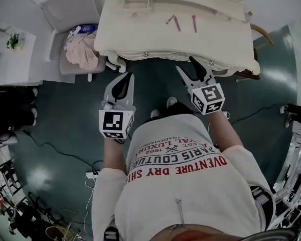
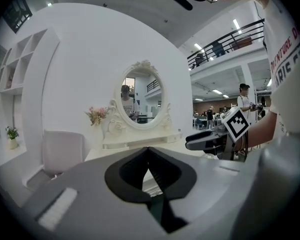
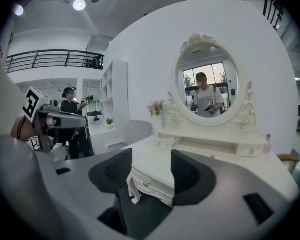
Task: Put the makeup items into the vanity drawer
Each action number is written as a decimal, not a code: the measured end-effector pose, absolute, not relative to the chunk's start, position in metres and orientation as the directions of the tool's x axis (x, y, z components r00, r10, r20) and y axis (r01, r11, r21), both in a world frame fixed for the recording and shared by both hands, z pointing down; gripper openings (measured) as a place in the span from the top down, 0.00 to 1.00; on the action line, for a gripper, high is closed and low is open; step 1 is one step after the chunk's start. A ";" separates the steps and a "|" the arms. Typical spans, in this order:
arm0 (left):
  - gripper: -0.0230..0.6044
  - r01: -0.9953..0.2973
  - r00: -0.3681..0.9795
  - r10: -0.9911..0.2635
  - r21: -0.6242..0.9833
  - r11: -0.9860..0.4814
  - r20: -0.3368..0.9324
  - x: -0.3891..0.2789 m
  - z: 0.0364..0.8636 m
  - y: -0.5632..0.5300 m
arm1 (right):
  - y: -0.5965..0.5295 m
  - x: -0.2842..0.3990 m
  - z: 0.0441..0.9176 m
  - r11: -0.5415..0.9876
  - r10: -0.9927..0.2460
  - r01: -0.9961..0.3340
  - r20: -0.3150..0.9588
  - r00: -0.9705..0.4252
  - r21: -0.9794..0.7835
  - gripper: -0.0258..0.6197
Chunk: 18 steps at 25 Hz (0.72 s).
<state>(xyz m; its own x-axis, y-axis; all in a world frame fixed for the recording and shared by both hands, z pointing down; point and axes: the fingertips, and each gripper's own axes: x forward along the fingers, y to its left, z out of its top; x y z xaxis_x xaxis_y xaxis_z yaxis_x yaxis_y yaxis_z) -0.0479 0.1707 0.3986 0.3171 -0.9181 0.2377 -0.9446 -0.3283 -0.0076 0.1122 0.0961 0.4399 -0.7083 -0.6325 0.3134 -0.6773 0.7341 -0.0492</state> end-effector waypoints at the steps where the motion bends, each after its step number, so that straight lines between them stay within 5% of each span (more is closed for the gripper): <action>1: 0.95 -0.945 0.318 -0.918 -0.001 -0.327 0.237 -0.051 0.401 0.163 | 0.087 0.110 0.442 0.731 -0.637 -0.681 0.315 -0.704 -0.044 0.63; 18: 0.95 -0.952 0.301 -0.927 0.009 -0.306 0.226 -0.075 0.405 -0.036 | -0.107 0.098 0.475 0.736 -0.593 -0.670 0.389 -0.705 -0.093 0.63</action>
<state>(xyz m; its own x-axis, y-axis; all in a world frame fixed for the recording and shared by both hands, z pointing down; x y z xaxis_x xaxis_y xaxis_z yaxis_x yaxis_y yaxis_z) -0.0754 -0.0359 0.4054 0.3006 -0.9266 0.2260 -0.9518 -0.3065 0.0095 0.0982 -0.1067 0.4746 -0.7052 -0.5925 0.3893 -0.6701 0.7365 -0.0929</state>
